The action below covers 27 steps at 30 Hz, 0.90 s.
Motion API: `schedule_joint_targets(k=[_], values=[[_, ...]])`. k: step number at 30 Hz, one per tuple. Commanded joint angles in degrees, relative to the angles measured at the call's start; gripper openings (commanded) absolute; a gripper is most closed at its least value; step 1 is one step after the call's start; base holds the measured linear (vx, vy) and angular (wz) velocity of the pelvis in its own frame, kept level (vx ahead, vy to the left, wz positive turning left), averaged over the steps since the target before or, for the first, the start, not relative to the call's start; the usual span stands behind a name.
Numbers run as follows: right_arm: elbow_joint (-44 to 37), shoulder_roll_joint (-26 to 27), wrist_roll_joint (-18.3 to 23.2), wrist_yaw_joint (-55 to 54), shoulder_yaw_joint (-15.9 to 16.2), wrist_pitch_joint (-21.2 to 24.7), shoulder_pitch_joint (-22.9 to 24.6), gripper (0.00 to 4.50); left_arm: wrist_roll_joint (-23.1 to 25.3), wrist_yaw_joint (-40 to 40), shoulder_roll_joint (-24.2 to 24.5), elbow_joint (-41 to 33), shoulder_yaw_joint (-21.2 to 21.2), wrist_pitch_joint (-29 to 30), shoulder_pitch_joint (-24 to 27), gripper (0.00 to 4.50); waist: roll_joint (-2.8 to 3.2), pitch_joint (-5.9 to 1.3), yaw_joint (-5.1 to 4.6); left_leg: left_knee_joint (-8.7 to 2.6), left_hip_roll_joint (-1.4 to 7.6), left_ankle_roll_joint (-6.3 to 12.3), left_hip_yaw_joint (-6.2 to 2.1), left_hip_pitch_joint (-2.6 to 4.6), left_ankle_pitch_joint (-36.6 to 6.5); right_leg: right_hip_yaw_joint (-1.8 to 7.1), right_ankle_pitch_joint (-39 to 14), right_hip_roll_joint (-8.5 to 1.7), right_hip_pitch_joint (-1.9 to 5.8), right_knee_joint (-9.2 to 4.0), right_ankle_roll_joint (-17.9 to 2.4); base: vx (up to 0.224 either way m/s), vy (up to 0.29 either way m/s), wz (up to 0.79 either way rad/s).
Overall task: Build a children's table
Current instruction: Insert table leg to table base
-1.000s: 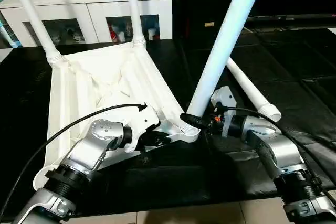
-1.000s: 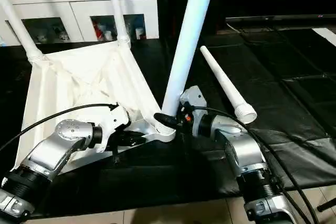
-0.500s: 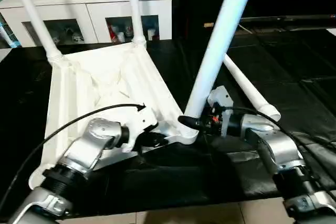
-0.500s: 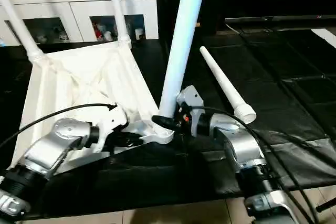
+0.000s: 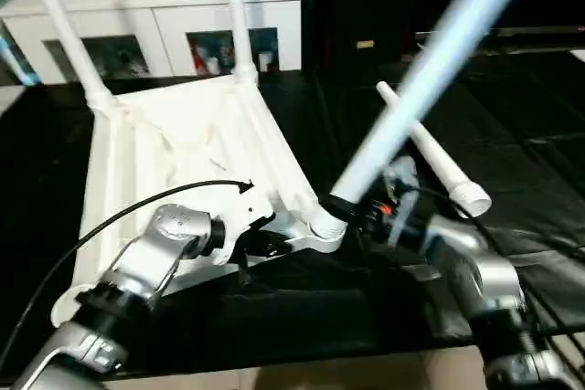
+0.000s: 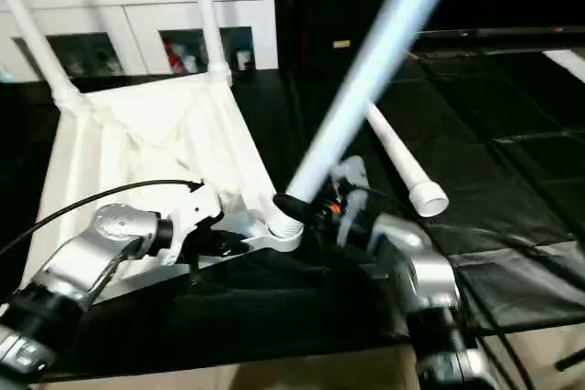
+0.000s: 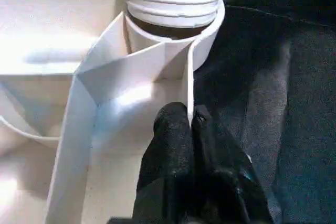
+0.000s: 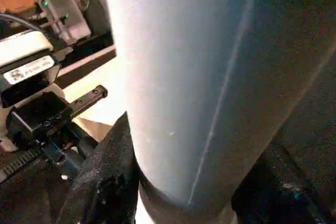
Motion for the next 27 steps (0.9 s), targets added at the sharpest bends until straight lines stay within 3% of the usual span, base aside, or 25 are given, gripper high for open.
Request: schedule_joint_targets(k=[1, 6, 10, 11, 14, 15, 16, 19, 20, 21, 23, 27], values=[[1.5, -0.4, -3.6, -1.5, 1.2, -0.5, 3.5, 1.93, 1.6, 1.9, 0.5, 1.7, 0.8, 0.0, -2.2, 0.00, -0.03, -2.51, -0.16, -4.47, 1.09, 0.82, -0.71, 0.63, -23.0, 2.02, -33.4, -2.99, 1.68, -6.54, -6.0, 0.000, 0.000, 0.00], [0.8, -2.6, -8.1, -2.2, 4.1, -4.3, 4.9, 1.93, 1.8, 1.5, 0.4, 2.7, 0.7, -0.5, -2.9, 0.00, 0.59, -2.31, -0.25, -4.71, 1.03, 0.77, -1.07, 0.54, -24.9, 1.53, -36.5, -2.92, 1.59, -7.03, -4.1, 0.000, 0.000, 0.00], [0.8, -6.5, -13.5, 1.2, 9.9, -6.2, 3.1, 1.93, 2.6, -0.4, 1.4, 2.6, -0.2, -1.8, -2.5, 0.00, 0.36, -2.28, -0.52, -4.85, 1.18, 1.06, -1.15, 0.92, -26.3, 1.37, -36.9, -2.96, 1.49, -7.33, -3.9, 0.000, 0.000, 0.00], [1.1, -6.7, -13.8, 1.9, 10.5, -6.0, 2.4, 1.93, 2.8, -0.6, 1.7, 2.5, -0.5, -2.1, -2.4, 0.00, -0.38, -2.25, -0.67, -4.98, 1.20, 1.36, -1.21, 0.72, -26.3, 1.33, -36.5, -3.01, 1.74, -7.37, -4.0, 0.000, 0.000, 0.00], [1.9, -7.3, -14.4, 4.3, 12.2, -5.6, 0.5, 1.93, 3.4, -1.3, 2.5, 2.1, -1.1, -2.7, -2.1, 0.00, -0.14, -2.30, -0.75, -5.25, 1.38, 1.38, -1.46, 0.37, -26.0, 1.56, -35.6, -3.23, 2.01, -6.94, -4.4, 0.000, 0.000, 0.00], [2.6, -7.4, -14.6, 5.3, 12.8, -5.7, -0.4, 1.93, 3.5, -1.6, 2.8, 1.8, -1.3, -2.7, -1.9, 0.00, -0.44, -2.42, -0.62, -5.20, 1.41, 1.45, -1.33, 0.58, -25.5, 1.78, -34.8, -3.29, 1.84, -6.88, -4.8, 0.000, 0.000, 0.00], [3.4, -7.5, -14.7, 6.6, 13.4, -5.7, -1.4, 1.93, 3.6, -2.0, 3.1, 1.5, -1.5, -2.6, -1.8, 0.00, -1.19, -2.49, -0.66, -5.17, 1.41, 1.65, -1.19, 0.53, -24.9, 1.86, -34.5, -3.27, 1.85, -6.94, -5.0, 0.000, 0.000, 0.00], [4.9, -8.0, -14.5, 10.1, 15.1, -6.0, -3.4, 1.93, 3.8, -3.4, 3.9, 1.3, -2.3, -3.6, -1.7, 0.00, -1.10, -2.69, -0.37, -5.38, 1.68, 1.78, -1.22, 0.33, -22.5, 2.13, -32.1, -3.44, 2.12, -6.44, -6.1, 0.000, 0.000, 0.00], [5.8, -8.1, -14.2, 12.4, 15.7, -6.2, -4.4, 1.93, 3.4, -4.9, 4.3, 0.8, -2.7, -3.9, -1.7, 0.00, -1.64, -2.83, -0.41, -5.42, 1.77, 1.98, -1.13, 0.20, -21.6, 2.25, -29.8, -3.36, 2.27, -6.11, -7.0, 0.000, 0.000, 0.00], [5.8, -8.1, -14.2, 12.4, 15.7, -6.2, -4.4, 1.93, 3.4, -4.9, 4.3, 0.8, -2.7, -3.9, -1.7, 0.00, -1.53, -2.81, -0.34, -5.51, 1.83, 2.02, -1.12, 0.07, -21.2, 2.33, -28.8, -3.35, 2.38, -5.95, -7.4, 0.000, 0.000, 0.00], [6.6, -8.5, -14.1, 14.8, 16.4, -6.4, -5.2, 1.93, 3.3, -6.7, 4.6, 0.6, -3.4, -5.3, -1.9, 0.00, -1.85, -3.01, -0.25, -5.50, 1.91, 2.26, -0.92, 0.11, -19.9, 2.44, -26.8, -3.34, 2.48, -5.82, -8.1, 0.000, 0.000, 0.00], [7.3, -8.7, -13.4, 17.7, 16.8, -6.3, -5.7, 1.93, 3.1, -9.4, 4.8, 0.8, -4.3, -7.5, -2.5, 0.00, -1.78, -3.37, 0.13, -5.47, 2.14, 2.46, -0.51, 0.17, -16.7, 2.67, -18.2, -3.14, 2.83, -4.86, -11.3, 0.000, 0.000, 0.00]])
